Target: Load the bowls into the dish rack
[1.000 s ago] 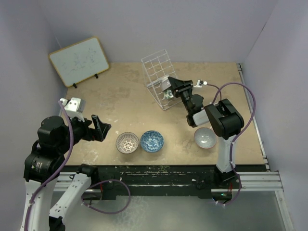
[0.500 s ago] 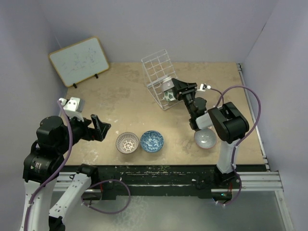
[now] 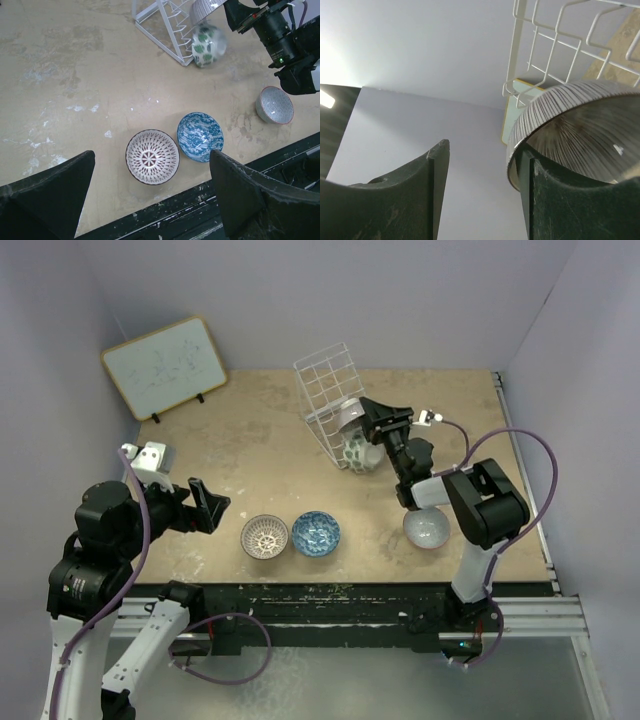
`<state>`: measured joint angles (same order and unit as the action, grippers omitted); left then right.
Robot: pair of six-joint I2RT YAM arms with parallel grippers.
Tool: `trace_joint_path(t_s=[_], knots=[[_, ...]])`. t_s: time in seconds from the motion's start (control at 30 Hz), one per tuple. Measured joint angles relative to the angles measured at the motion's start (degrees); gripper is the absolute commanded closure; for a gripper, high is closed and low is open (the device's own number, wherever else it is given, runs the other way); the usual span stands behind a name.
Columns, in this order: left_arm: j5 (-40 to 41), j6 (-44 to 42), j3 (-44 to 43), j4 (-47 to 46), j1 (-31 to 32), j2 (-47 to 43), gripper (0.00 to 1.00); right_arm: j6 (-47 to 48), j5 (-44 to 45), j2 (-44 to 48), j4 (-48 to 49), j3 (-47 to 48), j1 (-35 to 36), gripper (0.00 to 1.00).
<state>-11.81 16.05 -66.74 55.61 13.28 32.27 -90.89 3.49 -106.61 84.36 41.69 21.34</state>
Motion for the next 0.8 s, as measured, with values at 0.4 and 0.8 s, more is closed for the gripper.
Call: trace_joint_path(t_s=[0.4, 0.8], knots=[[0.0, 0.0, -0.5, 0.3, 0.0, -0.2, 0.01, -1.1, -0.4, -0.9, -1.7, 0.4, 0.0, 0.49], [0.1, 0.3, -0.7, 0.3, 0.0, -0.2, 0.01, -1.2, -1.8, -2.5, 0.4, 1.2, -0.1, 0.5]])
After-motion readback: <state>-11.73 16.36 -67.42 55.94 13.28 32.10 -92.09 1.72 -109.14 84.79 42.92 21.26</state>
